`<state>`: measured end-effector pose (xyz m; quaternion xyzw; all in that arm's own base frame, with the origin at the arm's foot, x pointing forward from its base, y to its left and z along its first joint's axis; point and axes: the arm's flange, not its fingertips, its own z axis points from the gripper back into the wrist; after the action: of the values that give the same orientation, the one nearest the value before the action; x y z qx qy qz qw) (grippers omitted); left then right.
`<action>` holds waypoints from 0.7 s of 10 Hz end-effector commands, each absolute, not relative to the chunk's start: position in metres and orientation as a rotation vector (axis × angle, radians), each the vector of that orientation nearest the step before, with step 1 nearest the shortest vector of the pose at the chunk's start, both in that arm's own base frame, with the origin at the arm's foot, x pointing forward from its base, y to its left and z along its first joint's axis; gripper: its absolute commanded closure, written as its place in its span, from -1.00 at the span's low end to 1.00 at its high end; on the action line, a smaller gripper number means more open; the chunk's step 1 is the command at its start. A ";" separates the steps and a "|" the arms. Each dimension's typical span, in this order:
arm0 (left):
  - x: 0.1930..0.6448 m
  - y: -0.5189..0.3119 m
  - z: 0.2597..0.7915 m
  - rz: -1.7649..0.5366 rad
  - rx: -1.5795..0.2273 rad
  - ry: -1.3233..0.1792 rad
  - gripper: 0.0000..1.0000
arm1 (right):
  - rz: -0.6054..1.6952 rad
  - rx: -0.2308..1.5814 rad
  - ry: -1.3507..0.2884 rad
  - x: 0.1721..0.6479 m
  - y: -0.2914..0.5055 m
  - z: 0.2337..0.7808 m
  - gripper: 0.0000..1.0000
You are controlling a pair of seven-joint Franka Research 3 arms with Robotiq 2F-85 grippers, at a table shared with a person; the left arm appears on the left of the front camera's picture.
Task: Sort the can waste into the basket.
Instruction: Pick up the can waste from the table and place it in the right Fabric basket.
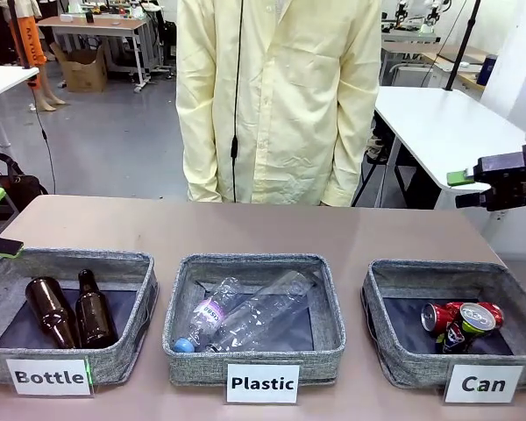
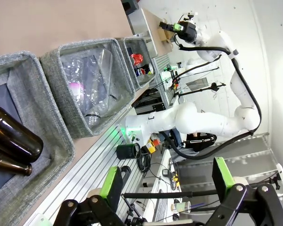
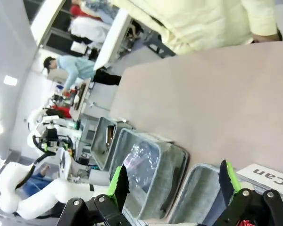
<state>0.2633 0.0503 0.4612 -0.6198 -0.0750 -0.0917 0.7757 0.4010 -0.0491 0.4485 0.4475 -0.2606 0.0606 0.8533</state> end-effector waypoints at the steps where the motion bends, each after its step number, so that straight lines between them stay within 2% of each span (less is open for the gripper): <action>1: 0.263 0.049 0.463 -0.209 -1.357 -0.175 -1.00 | 0.260 0.934 -0.545 0.390 -0.047 0.456 -1.00; 7: 0.263 0.049 0.463 -0.209 -1.357 -0.175 -1.00 | 0.260 0.934 -0.545 0.390 -0.047 0.456 -1.00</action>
<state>0.2632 0.0503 0.4613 -0.6198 -0.0751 -0.0918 0.7758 0.3914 -0.0452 0.4569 0.4441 -0.2575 0.1137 0.8506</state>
